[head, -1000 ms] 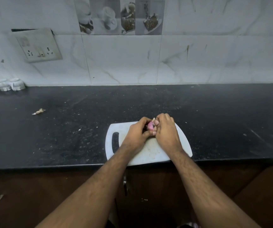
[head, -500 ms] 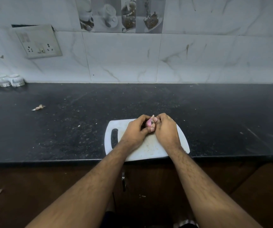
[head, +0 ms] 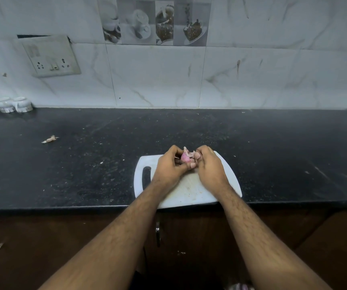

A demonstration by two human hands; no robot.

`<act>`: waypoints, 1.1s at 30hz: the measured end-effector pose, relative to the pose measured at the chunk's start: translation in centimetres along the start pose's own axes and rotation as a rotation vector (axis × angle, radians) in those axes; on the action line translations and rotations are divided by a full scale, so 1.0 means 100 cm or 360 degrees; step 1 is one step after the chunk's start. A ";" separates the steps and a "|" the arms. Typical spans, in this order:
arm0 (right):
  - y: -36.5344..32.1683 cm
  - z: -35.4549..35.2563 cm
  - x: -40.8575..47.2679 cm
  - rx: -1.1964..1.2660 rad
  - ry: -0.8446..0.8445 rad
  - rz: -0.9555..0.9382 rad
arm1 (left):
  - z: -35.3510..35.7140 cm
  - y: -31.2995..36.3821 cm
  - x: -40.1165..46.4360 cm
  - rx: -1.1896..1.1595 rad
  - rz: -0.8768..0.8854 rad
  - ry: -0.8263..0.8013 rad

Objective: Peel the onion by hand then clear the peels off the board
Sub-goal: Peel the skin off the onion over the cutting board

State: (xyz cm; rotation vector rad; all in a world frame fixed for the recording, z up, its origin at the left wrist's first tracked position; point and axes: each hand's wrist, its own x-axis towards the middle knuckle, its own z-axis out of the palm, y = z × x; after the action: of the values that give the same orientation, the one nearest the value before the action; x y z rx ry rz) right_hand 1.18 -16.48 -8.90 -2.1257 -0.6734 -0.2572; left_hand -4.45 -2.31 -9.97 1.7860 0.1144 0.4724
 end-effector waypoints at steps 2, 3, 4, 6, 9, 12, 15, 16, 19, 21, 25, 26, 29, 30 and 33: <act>0.003 -0.003 0.001 0.0093 0.0166 0.0151 | -0.002 -0.001 0.000 -0.0107 -0.0044 0.0040; 0.005 -0.005 0.002 0.0096 0.0242 0.0230 | -0.004 -0.002 0.001 -0.0175 -0.0066 0.0065; 0.007 -0.004 0.002 0.0067 0.0279 0.0278 | -0.005 -0.003 0.002 -0.0255 -0.0083 0.0085; 0.009 0.000 0.003 0.0010 0.0224 0.0268 | -0.009 -0.003 0.002 -0.0390 -0.0095 0.0090; 0.006 0.005 0.002 -0.0082 0.0072 0.0176 | -0.009 -0.001 0.000 -0.0389 -0.0075 0.0057; 0.000 0.000 0.001 0.0079 0.0128 0.0091 | -0.005 -0.001 0.000 -0.0304 -0.0029 -0.0032; -0.002 -0.002 -0.001 0.0142 0.0132 -0.0062 | -0.004 -0.002 0.002 -0.0165 0.0028 -0.0113; -0.002 -0.002 -0.001 0.0139 0.0134 -0.0076 | -0.003 -0.001 0.002 -0.0120 0.0038 -0.0127; 0.000 -0.002 -0.001 0.0147 0.0179 -0.0049 | -0.002 0.000 0.000 -0.0029 0.0055 -0.0140; -0.001 -0.003 -0.002 0.0127 0.0177 -0.0057 | -0.002 0.003 -0.001 0.0022 0.0063 -0.0129; -0.005 -0.005 -0.006 0.0111 0.0187 -0.0063 | -0.003 0.005 -0.002 -0.0003 0.0069 -0.0127; -0.006 -0.006 -0.006 0.0121 0.0196 -0.0054 | -0.003 0.006 -0.002 -0.0005 0.0071 -0.0130; -0.008 -0.007 -0.007 0.0165 0.0203 -0.0016 | -0.003 0.005 -0.001 0.0012 0.0071 -0.0141; -0.008 -0.007 -0.007 0.0159 0.0208 -0.0013 | -0.003 0.005 -0.001 0.0023 0.0072 -0.0147; -0.009 -0.006 -0.007 0.0104 0.0213 -0.0009 | -0.004 0.004 -0.001 0.0061 0.0079 -0.0155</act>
State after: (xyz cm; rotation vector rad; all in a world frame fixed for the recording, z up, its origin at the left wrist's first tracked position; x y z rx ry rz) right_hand 0.11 -16.80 -8.26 -2.0249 -0.6018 -0.3721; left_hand -4.71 -2.10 -9.54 1.8494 0.0112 0.4206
